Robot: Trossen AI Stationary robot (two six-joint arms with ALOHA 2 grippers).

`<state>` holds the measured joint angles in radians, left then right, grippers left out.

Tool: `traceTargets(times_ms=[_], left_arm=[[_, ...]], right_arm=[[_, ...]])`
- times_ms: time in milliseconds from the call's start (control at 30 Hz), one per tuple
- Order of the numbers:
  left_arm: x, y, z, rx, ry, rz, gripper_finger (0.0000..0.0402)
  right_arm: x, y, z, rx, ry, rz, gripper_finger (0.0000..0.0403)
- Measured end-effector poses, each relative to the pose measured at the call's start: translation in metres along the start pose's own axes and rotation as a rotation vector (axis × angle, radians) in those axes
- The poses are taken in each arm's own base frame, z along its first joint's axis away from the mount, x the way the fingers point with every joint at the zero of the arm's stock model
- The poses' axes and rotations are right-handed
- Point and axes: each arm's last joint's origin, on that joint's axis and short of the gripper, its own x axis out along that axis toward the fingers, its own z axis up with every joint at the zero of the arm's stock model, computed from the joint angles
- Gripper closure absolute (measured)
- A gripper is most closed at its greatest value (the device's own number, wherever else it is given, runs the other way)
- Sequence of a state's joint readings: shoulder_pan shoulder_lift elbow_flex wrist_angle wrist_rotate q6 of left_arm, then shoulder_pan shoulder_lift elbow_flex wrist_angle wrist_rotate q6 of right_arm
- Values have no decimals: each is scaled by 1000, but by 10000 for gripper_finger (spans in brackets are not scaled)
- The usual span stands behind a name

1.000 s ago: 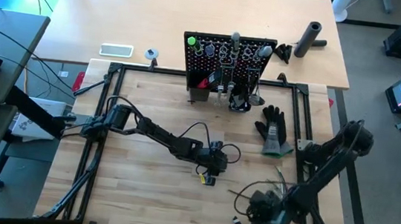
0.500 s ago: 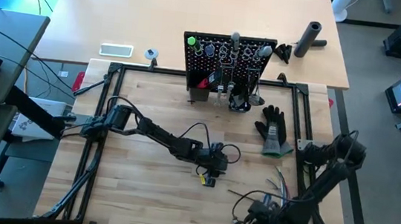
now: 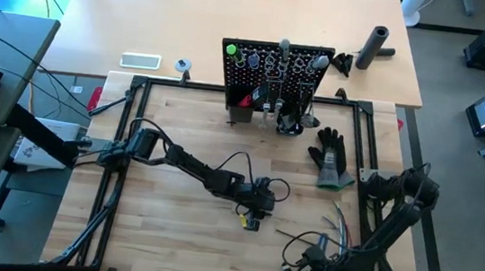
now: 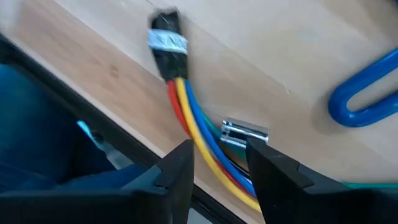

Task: Hang tools onto peg board
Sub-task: Put the silver socket on the right black bin on the peg board

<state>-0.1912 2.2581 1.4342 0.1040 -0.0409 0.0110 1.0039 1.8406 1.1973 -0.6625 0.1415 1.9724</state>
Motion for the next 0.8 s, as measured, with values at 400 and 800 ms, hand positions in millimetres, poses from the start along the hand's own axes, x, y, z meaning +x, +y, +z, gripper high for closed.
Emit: traceTargets(times_ms=[400,800], left_arm=[[0,-2,3,27,-32,-9,268],[-1,-1,6,52,-55,-5,268]], right_arm=[[8,-2,-2,39,23,-44,247],[10,-9,19,-61,-74,-162,246]])
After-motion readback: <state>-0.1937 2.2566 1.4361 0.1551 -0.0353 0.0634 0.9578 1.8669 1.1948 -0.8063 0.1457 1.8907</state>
